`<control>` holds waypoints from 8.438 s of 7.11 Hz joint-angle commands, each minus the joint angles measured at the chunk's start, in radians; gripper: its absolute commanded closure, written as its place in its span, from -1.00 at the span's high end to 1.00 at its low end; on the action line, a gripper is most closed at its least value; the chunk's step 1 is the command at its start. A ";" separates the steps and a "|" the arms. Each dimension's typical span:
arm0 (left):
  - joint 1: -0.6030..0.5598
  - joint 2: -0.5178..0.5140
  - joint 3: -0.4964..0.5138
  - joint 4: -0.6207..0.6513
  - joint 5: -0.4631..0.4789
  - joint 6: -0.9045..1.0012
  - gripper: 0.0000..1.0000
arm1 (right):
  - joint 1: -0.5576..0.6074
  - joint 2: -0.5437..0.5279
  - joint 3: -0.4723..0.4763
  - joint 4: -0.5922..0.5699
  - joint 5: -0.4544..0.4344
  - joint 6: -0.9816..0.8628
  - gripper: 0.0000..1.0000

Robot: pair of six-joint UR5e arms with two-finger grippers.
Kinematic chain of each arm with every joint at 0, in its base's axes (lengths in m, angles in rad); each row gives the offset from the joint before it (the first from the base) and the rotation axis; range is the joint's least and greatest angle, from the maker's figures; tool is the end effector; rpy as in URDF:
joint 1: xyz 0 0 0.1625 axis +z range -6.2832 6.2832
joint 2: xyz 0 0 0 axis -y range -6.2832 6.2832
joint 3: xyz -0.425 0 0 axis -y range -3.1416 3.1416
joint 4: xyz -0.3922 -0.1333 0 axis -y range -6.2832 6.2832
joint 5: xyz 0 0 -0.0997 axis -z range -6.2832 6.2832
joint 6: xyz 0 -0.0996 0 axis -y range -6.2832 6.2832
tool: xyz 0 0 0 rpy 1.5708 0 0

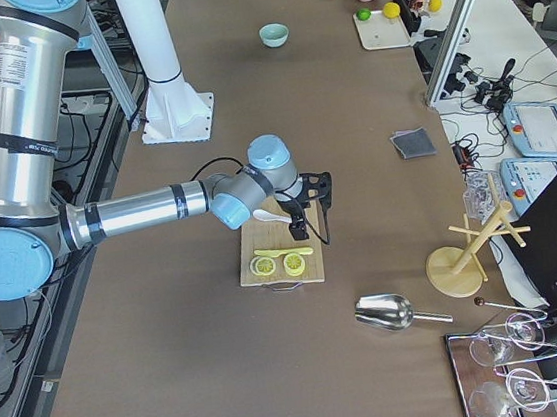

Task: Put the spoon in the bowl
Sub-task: 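Move the left gripper to the green bowl rim while the right arm nears the board, then push the pale green bowl with the left gripper toward the table center, then withdraw the left arm from the bowl while the right gripper moves over the spoon, then lower the right gripper and grasp the white ceramic spoon on the board, then lift the white spoon with the right gripper and carry it toward the bowl, then lower the spoon into the bowl and open the right gripper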

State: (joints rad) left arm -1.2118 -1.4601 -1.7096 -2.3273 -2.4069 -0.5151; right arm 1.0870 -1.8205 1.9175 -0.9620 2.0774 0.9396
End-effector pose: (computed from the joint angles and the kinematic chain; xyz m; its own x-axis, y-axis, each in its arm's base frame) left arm 0.1070 -0.4542 0.5507 0.5084 0.3057 -0.8050 0.0021 0.9344 0.3562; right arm -0.1191 -0.4093 0.5379 0.6562 0.1395 0.7416 -0.2978 0.9509 0.0846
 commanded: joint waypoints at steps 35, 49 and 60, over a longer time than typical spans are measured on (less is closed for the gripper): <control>-0.129 -0.190 0.090 0.273 -0.043 0.273 0.96 | -0.521 -0.031 0.002 0.072 -0.451 0.548 0.17; -0.124 -0.184 0.091 0.266 -0.043 0.260 0.96 | -0.670 1.059 -0.250 -0.851 -0.558 1.037 -1.00; -0.124 -0.097 0.149 0.196 -0.012 0.276 0.96 | -0.403 0.842 -0.051 -0.836 -0.328 0.369 1.00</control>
State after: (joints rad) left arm -1.3350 -1.5984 -1.5837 -2.0964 -2.4351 -0.2420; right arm 0.6044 -0.9075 1.8176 -1.8004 1.6628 1.4727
